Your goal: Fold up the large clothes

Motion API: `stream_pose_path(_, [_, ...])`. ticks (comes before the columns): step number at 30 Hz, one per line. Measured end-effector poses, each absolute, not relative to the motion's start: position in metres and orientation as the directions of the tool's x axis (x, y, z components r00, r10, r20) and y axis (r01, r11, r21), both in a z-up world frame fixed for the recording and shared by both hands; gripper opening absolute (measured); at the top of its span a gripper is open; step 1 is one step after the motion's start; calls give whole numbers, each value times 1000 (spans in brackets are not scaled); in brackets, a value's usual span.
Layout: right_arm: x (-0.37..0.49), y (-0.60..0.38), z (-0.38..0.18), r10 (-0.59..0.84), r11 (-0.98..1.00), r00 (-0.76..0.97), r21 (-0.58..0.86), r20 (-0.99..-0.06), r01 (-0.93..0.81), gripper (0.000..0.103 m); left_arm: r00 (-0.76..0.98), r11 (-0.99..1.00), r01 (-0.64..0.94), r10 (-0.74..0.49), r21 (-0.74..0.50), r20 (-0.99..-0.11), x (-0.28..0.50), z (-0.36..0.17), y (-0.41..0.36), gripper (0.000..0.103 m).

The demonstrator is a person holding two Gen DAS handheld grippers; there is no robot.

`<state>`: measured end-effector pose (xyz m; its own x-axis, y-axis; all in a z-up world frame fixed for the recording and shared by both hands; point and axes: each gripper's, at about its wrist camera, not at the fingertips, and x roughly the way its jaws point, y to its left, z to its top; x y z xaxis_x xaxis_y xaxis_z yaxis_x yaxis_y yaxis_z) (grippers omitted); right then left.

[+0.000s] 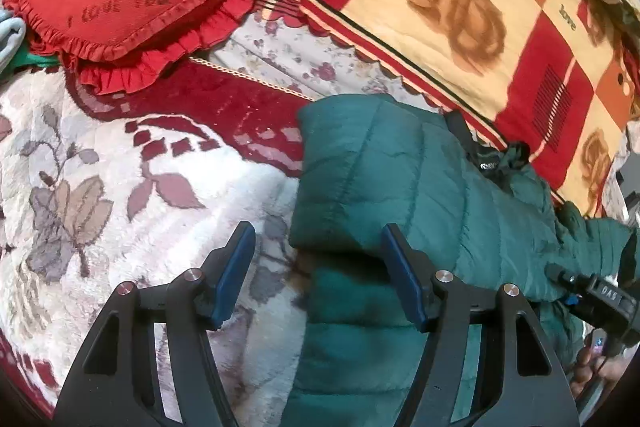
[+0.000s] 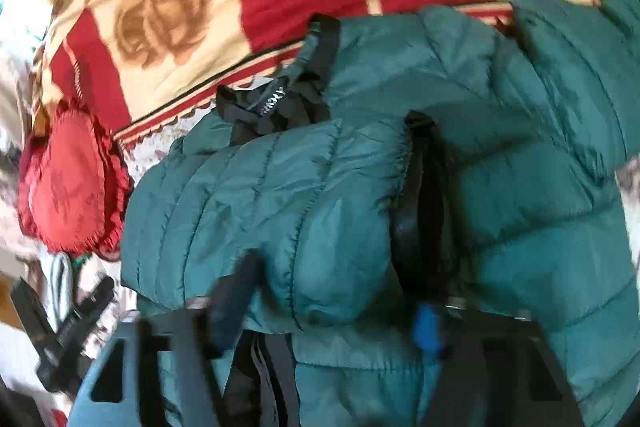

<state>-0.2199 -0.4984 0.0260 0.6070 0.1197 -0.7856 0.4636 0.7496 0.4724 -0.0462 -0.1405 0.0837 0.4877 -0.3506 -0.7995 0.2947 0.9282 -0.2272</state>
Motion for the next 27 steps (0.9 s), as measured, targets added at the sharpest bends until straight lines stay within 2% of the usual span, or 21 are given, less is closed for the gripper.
stream_pose_path(2, [-219, -495, 32, 93, 772, 619, 449, -780, 450, 35, 488, 930, 278, -353, -241, -798, -43, 84, -137, 65])
stream_pose_path(5, [-222, -492, 51, 27, 812, 648, 395, -761, 430, 26, 493, 932, 253, -355, -260, -794, -41, 86, -133, 65])
stream_pose_path(10, [-232, -494, 78, -109, 852, 671, 278, -734, 443, 17, 496, 930, 255, -360, -264, -790, -41, 89, -136, 65])
stream_pose_path(14, [-239, -512, 96, -253, 843, 659, 174, -708, 510, 17, 503, 929, 269, -361, -255, -785, -43, 92, -144, 65])
stream_pose_path(18, [-224, -521, 78, -304, 839, 603, 93, -737, 536, 17, 497, 933, 279, -344, -229, -797, -41, 88, -158, 65])
stream_pose_path(25, [-210, -532, 35, -277, 842, 541, 70, -794, 535, 17, 471, 952, 274, -254, -133, -845, -32, 62, -185, 65])
stream_pose_path(27, [-209, -533, 28, -253, 850, 516, 66, -818, 523, 20, 476, 954, 279, -232, -105, -848, -32, 56, -189, 65])
